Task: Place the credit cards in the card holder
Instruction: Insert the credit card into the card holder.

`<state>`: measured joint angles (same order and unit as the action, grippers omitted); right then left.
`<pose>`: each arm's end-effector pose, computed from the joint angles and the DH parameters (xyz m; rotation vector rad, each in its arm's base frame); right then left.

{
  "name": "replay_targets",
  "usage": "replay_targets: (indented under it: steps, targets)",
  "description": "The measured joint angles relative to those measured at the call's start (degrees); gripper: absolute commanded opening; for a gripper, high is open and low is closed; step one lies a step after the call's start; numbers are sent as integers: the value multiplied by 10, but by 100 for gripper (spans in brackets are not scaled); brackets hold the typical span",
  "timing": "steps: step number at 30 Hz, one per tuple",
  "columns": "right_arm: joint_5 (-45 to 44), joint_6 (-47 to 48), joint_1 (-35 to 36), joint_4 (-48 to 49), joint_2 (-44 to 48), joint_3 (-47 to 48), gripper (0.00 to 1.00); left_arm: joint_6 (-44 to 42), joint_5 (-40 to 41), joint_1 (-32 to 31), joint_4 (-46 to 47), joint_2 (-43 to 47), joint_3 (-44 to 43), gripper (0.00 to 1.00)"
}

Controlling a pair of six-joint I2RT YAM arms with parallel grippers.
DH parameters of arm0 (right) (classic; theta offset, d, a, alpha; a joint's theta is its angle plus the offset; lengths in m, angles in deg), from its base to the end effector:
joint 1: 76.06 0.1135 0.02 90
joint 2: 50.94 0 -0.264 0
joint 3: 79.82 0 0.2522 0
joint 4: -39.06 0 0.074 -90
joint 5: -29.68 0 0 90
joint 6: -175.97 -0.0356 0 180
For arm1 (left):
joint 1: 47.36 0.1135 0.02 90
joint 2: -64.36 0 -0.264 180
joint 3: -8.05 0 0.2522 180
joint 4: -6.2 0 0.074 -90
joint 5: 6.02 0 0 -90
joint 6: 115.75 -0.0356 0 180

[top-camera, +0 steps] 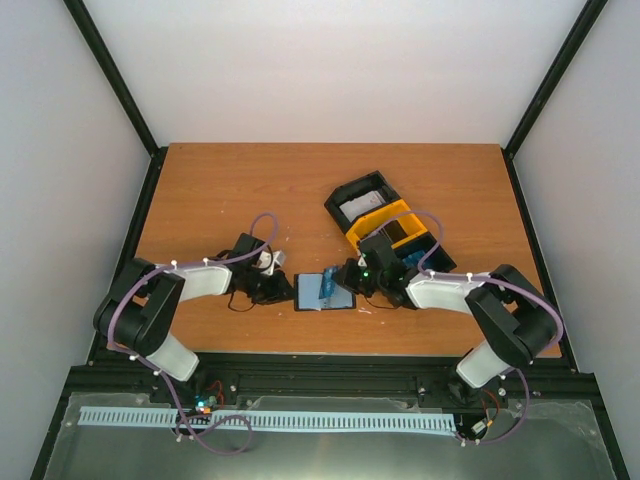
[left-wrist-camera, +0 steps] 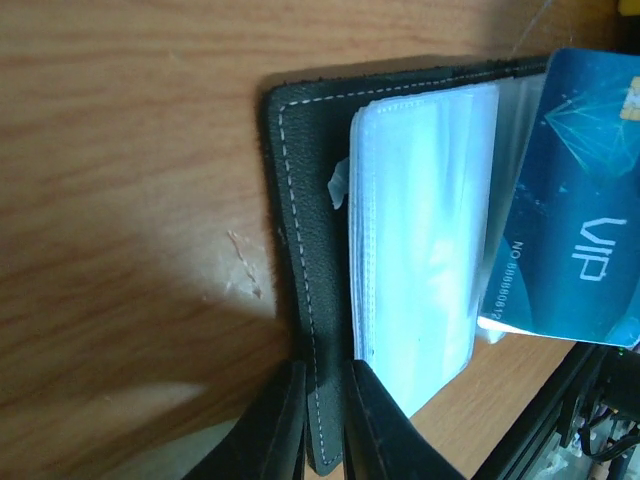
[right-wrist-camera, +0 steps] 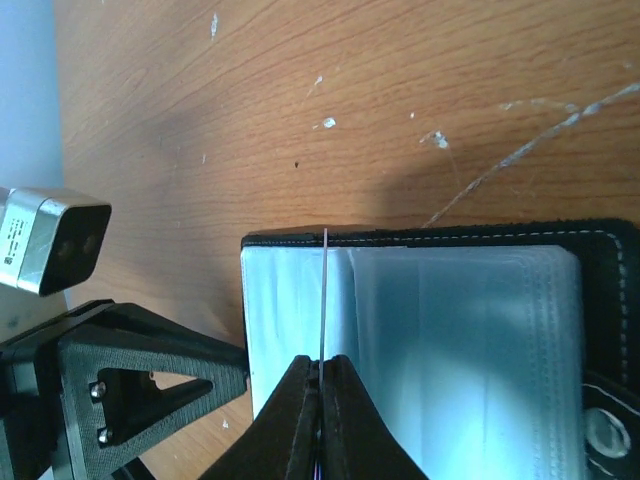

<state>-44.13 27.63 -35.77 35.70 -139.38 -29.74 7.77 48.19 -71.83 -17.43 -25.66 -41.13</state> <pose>0.2158 0.1960 0.1489 0.2415 2.5658 1.1125 0.2237 -0.1247 0.1197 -0.0170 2.8536 -1.1164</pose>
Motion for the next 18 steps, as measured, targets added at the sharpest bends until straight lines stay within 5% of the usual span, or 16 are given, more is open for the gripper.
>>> replay_targets:
  steps: [18]
  targets:
    - [68,61,0,6,-86,38,3,20,17,-10,10,6,5,12]
